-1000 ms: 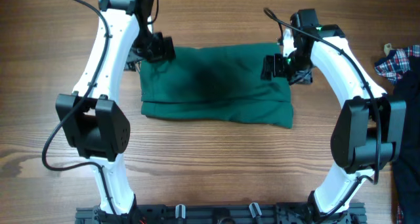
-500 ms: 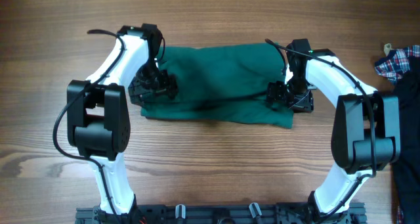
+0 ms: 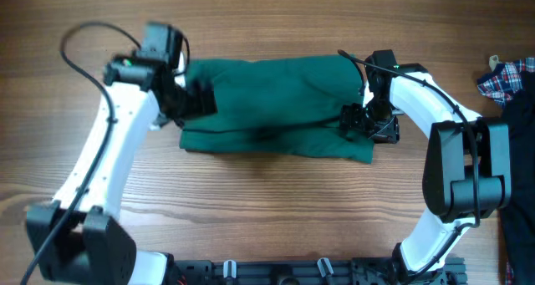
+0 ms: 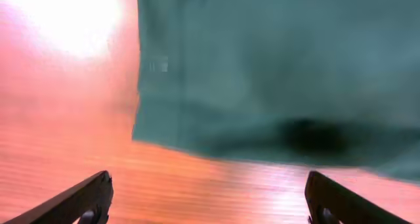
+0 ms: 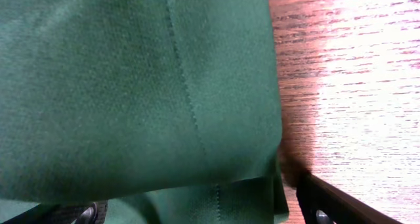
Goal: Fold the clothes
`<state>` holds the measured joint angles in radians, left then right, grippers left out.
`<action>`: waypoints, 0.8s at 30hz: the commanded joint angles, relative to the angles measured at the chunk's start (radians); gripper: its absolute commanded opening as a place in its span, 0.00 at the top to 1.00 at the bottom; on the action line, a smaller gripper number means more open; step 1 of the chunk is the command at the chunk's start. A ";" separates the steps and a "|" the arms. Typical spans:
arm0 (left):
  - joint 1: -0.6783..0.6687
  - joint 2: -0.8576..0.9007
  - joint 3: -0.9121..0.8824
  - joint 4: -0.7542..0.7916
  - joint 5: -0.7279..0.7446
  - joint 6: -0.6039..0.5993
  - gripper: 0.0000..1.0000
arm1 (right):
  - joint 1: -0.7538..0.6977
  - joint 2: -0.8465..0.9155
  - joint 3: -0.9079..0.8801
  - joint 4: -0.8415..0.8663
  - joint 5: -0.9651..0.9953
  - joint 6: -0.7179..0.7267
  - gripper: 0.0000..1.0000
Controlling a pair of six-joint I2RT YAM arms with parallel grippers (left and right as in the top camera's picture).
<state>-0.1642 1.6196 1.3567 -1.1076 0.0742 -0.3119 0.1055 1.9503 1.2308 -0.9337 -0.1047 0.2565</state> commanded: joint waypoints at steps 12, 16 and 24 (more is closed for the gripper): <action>0.188 0.049 -0.381 0.317 0.169 -0.007 0.12 | -0.005 0.006 -0.022 -0.005 -0.026 -0.018 0.07; 0.188 0.051 -0.430 0.391 0.172 -0.011 0.13 | -0.005 0.006 -0.022 -0.006 -0.027 -0.010 0.09; 0.188 0.051 -0.470 0.476 0.217 -0.038 0.35 | -0.005 0.006 -0.022 -0.048 -0.076 -0.017 0.15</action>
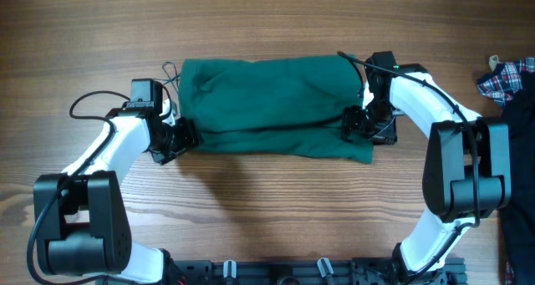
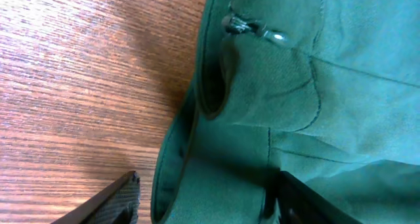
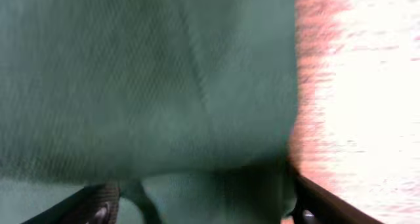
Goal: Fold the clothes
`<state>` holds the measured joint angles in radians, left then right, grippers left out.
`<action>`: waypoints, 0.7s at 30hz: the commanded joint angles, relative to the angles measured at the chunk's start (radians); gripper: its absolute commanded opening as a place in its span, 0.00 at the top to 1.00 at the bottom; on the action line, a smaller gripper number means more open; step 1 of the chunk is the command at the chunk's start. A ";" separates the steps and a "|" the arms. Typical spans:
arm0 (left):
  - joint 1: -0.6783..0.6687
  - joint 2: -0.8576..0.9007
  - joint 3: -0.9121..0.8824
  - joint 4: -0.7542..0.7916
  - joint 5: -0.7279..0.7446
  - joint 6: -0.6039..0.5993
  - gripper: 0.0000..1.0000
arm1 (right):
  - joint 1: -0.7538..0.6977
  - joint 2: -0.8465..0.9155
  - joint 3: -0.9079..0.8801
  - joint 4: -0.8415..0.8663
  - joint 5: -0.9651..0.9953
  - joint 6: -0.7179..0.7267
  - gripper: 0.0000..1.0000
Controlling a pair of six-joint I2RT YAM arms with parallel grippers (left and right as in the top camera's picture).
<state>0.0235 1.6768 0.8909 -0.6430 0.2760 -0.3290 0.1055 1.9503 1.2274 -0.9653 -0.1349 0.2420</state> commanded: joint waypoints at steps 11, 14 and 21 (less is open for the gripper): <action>0.000 -0.006 -0.005 0.023 0.016 -0.020 0.58 | -0.004 0.006 -0.027 -0.086 0.027 0.072 0.62; 0.000 -0.007 -0.002 0.019 0.016 -0.028 0.96 | -0.004 0.004 -0.027 -0.098 0.027 0.066 0.96; 0.000 -0.029 0.140 -0.087 0.016 -0.028 0.96 | -0.004 -0.048 0.101 -0.188 0.058 -0.002 0.96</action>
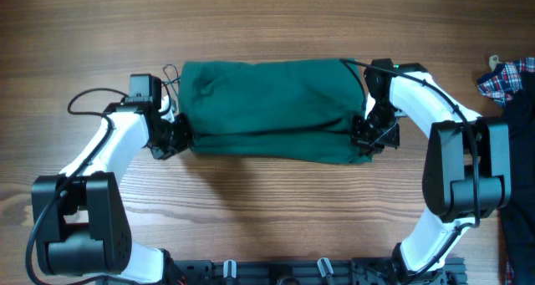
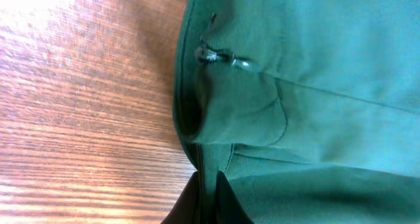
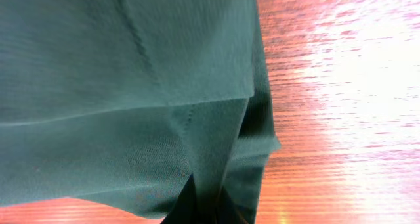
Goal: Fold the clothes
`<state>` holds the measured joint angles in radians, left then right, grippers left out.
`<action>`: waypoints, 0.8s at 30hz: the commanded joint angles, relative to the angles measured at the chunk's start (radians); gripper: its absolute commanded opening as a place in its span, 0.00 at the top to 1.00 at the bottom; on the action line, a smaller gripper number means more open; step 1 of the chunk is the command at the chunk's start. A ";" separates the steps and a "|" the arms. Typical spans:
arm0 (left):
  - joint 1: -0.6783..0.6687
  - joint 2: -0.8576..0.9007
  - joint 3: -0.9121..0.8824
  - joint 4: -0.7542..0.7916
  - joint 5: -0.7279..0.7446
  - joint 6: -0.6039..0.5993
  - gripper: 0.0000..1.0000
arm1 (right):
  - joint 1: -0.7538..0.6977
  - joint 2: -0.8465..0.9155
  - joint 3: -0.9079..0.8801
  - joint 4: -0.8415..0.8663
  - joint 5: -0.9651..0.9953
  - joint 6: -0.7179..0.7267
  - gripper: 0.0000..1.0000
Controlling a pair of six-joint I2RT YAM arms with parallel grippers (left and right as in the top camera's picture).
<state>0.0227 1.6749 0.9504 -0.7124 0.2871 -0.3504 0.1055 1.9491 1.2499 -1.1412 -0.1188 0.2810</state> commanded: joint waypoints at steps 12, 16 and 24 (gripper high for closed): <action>0.001 -0.027 0.242 -0.078 0.008 -0.006 0.96 | -0.005 -0.061 0.266 -0.006 0.042 -0.082 0.96; 0.002 -0.027 0.245 -0.066 0.008 -0.006 0.96 | -0.005 -0.061 0.277 0.030 0.042 -0.092 0.96; 0.002 -0.027 0.245 -0.055 0.008 -0.006 0.96 | -0.005 -0.061 0.283 -0.132 0.041 -0.069 0.96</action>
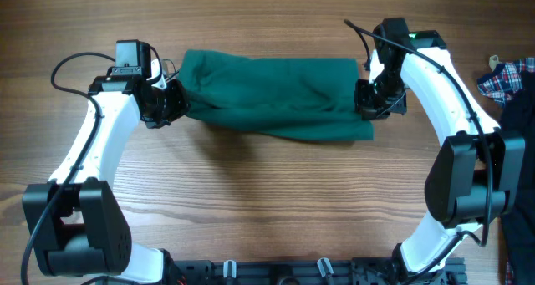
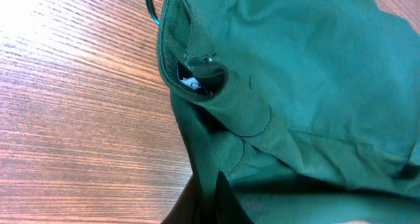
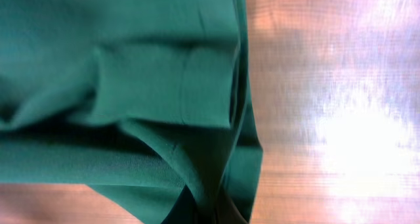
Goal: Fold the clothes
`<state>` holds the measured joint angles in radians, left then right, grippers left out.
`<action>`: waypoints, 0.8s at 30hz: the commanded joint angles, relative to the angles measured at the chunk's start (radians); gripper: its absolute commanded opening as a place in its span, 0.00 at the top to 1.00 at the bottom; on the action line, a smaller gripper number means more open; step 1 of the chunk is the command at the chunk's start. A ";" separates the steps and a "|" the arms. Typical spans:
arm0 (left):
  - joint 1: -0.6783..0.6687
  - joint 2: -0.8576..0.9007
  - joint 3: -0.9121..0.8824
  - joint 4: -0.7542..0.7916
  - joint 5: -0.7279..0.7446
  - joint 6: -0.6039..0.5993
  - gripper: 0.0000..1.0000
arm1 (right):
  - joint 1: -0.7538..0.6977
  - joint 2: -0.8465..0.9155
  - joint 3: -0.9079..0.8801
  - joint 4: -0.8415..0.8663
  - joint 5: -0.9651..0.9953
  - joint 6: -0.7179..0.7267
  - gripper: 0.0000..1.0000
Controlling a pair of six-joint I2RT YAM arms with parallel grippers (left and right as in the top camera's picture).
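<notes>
A dark green garment [image 1: 267, 89], folded lengthwise into a long band, hangs stretched between my two grippers over the wooden table [image 1: 267, 210]. My left gripper [image 1: 174, 109] is shut on its left end, pinching the fabric just below the waist opening [image 2: 197, 86], where a white label shows. A teal drawstring [image 2: 152, 4] trails at the top of the left wrist view. My right gripper [image 1: 368, 103] is shut on the right end, with cloth [image 3: 131, 86] bunched and draped round the fingers. The lower edge sags towards the right corner [image 1: 355, 133].
A plaid cloth [image 1: 506, 74] lies at the right edge of the table, with a dark item [image 1: 520, 151] below it. The arm bases stand along the near edge [image 1: 267, 272].
Both grippers, still shut on the garment's ends, have moved towards the far side of the table. The near edge has come up with them, and the garment now sits farther back.
First my left gripper was open above the garment's left end and my right was open at its right end. Then both stood open at the near corners. Then both were shut on those corners. Now the corners are carried towards the far edge.
</notes>
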<state>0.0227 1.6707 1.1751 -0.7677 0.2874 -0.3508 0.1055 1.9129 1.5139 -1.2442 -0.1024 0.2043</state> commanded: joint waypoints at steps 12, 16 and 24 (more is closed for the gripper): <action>0.002 -0.023 0.021 -0.011 0.007 -0.005 0.96 | -0.005 -0.024 -0.052 -0.119 0.053 0.058 0.51; 0.002 -0.023 0.020 -0.012 0.008 -0.002 0.96 | -0.005 -0.024 -0.267 0.053 0.042 0.174 0.48; 0.002 -0.023 0.020 -0.012 0.008 -0.002 0.96 | -0.005 -0.024 -0.412 0.305 -0.184 0.188 0.54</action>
<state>0.0227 1.6707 1.1767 -0.7815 0.2901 -0.3504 0.1032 1.8954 1.1221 -0.9657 -0.2028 0.3798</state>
